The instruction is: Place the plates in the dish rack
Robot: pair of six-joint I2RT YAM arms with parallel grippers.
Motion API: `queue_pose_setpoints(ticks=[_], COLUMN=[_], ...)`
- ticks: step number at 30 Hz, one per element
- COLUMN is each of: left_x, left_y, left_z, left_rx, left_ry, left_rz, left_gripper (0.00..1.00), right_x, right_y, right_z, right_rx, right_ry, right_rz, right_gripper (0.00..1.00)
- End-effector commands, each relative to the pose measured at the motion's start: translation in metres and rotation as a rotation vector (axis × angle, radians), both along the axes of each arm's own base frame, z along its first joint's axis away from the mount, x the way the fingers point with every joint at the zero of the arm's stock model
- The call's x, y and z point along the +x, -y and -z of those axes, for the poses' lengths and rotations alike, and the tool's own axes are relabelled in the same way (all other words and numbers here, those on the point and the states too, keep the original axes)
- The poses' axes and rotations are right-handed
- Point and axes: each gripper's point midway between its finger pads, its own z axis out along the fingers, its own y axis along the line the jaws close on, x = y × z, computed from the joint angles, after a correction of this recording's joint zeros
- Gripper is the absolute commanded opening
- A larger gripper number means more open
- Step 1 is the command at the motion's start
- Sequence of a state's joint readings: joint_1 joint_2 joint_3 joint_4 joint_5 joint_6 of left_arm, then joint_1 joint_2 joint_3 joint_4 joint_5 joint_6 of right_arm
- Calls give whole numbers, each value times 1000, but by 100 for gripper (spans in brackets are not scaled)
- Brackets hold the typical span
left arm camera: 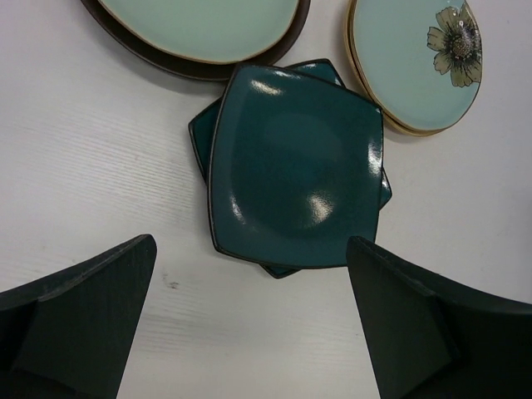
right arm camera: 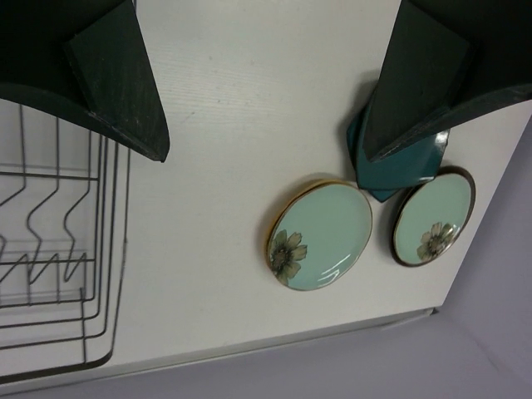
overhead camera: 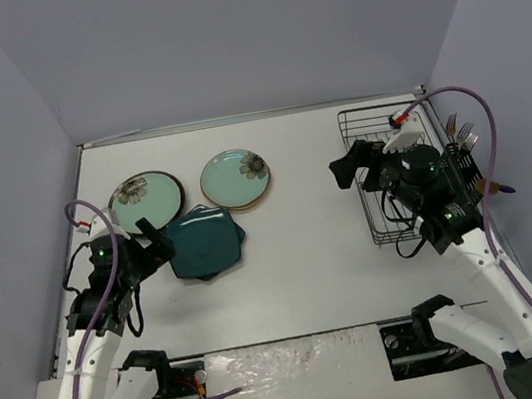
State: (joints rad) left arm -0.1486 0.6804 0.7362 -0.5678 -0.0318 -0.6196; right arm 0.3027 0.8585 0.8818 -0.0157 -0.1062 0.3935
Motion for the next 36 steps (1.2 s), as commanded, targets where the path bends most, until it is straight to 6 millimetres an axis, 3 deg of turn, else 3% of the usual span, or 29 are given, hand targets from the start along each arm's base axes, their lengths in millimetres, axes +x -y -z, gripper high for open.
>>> queue_pose_setpoints(ticks=[1, 8, 16, 36], left_x=[32, 39, 39, 34], left_y=[20, 31, 39, 35], left_z=[-2, 55, 103, 127], left_rx=[-149, -243, -306, -336], left_ry=[42, -45, -118, -127], left_rz=[-19, -41, -65, -107], left_gripper=[97, 97, 84, 51], right_x=[9, 6, -1, -10], right_y=[-54, -82, -101, -115], right_z=[6, 30, 49, 63], right_rx=[103, 128, 75, 44], right_ry=[10, -19, -31, -34], right_rz=[-247, -348, -393, -421], right_gripper=[100, 100, 100, 100])
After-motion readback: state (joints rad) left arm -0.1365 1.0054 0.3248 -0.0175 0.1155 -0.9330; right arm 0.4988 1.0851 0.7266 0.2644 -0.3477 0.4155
